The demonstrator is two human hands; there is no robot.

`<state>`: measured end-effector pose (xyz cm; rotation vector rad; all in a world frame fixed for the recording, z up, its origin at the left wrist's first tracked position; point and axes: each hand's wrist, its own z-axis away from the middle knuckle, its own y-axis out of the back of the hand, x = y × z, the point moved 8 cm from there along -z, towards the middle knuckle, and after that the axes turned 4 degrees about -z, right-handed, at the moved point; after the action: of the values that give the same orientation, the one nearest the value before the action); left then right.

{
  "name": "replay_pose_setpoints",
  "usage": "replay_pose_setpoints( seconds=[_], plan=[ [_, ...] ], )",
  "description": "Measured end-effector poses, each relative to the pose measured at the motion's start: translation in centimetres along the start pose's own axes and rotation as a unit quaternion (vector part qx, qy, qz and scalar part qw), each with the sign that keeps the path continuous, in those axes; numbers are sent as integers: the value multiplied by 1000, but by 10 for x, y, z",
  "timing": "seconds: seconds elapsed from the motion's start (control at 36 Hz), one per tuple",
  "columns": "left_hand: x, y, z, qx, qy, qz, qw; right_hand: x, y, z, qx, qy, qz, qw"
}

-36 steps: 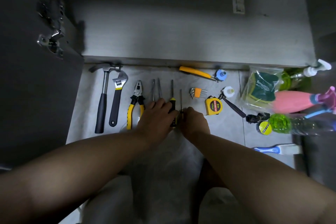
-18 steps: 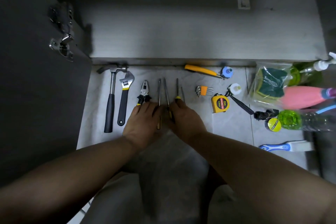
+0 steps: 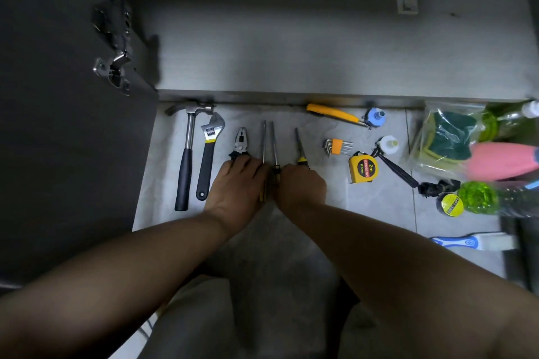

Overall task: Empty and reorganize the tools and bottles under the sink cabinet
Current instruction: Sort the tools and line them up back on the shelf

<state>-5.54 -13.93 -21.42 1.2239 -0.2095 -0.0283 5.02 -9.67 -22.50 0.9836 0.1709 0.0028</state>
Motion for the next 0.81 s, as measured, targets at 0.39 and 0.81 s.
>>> replay_pose_setpoints(
  seconds=[0.39, 0.81],
  plan=[
    [7, -1, -3, 9, -1, -12, 1000, 40, 15, 12, 108, -47, -166, 979],
    [58, -5, -41, 11, -112, -32, 993, 78, -12, -4, -28, -112, -208, 971]
  ],
)
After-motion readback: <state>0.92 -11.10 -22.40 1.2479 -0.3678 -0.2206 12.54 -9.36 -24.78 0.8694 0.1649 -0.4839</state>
